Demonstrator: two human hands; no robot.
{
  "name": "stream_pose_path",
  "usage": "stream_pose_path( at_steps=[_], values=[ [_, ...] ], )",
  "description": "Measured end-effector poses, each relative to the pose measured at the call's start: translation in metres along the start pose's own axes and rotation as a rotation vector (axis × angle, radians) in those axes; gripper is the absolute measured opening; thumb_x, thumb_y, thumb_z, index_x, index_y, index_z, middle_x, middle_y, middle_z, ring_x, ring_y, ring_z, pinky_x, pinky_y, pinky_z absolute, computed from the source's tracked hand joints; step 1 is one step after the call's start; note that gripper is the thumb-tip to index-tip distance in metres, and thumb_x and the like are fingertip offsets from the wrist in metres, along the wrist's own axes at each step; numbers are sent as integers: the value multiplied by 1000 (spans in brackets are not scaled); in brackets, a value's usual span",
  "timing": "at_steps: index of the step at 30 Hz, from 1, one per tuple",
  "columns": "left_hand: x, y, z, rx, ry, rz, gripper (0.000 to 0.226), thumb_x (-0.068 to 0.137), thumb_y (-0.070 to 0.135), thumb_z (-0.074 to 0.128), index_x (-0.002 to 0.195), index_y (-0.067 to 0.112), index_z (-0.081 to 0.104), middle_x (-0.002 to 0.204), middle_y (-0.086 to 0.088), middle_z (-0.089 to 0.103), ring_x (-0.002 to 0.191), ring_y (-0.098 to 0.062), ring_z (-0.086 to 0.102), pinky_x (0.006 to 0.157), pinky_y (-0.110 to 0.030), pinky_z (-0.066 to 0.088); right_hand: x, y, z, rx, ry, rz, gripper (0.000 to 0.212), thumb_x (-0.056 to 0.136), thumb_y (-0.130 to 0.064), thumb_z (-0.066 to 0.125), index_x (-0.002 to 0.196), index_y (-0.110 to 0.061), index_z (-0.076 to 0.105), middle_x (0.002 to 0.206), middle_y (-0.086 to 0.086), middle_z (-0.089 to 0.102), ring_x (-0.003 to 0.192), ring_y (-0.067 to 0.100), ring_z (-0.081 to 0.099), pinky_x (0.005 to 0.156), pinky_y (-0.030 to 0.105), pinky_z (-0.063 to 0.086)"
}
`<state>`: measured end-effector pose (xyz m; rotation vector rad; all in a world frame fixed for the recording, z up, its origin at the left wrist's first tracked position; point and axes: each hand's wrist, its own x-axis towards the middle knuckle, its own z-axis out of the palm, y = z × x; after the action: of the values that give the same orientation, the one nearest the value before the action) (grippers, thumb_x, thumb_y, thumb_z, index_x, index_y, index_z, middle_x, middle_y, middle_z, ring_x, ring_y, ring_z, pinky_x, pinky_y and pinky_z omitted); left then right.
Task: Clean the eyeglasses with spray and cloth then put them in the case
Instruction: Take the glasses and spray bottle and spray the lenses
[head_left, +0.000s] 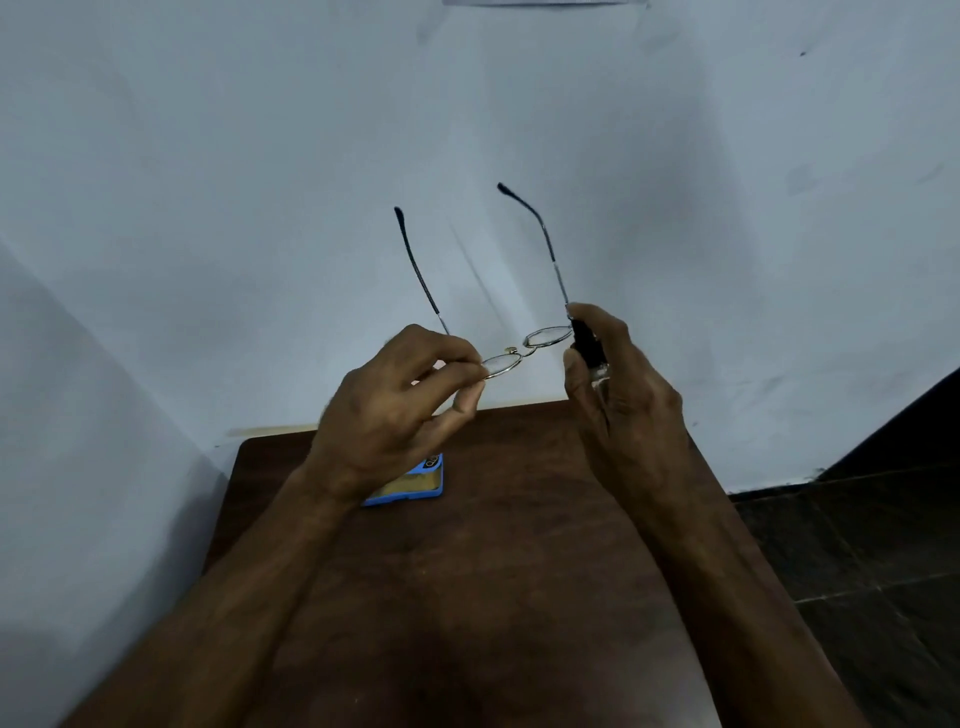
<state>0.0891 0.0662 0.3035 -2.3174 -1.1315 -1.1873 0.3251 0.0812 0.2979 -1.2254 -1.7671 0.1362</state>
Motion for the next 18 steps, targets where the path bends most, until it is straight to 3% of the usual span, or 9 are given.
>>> stream_pose_path(
  at_steps=[6, 10, 15, 18],
  values=[
    [3, -17, -16, 59, -100, 207, 11, 101, 8, 73, 106, 0, 80, 110, -11, 76, 90, -28, 71, 64, -43, 58, -8, 1, 2, -29, 1, -2, 36, 106, -26, 58, 142, -22, 56, 117, -1, 72, 90, -1, 56, 70, 29, 54],
    [3, -27, -23, 97, -167, 278, 14, 102, 8, 72, 109, -2, 79, 112, -13, 76, 91, -29, 72, 60, -42, 57, -11, 7, 2, -42, 6, -9, 31, 107, -27, 56, 138, -22, 57, 111, 0, 71, 86, 19, 68, 69, 43, 60],
    [1, -34, -25, 119, -191, 277, 16, 103, 11, 70, 112, 0, 79, 115, -12, 76, 94, -29, 72, 59, -43, 57, -10, 4, 2, 67, 56, 83, 33, 106, -27, 56, 138, -24, 54, 116, -3, 71, 84, 12, 66, 71, 32, 56],
    [2, -31, -25, 109, -170, 276, 15, 103, 10, 71, 110, 0, 80, 113, -12, 76, 93, -28, 72, 61, -41, 57, -1, 0, 5, 221, 102, 162, 38, 105, -32, 61, 140, -33, 46, 113, -7, 67, 72, 20, 67, 64, 40, 59]
  ],
)
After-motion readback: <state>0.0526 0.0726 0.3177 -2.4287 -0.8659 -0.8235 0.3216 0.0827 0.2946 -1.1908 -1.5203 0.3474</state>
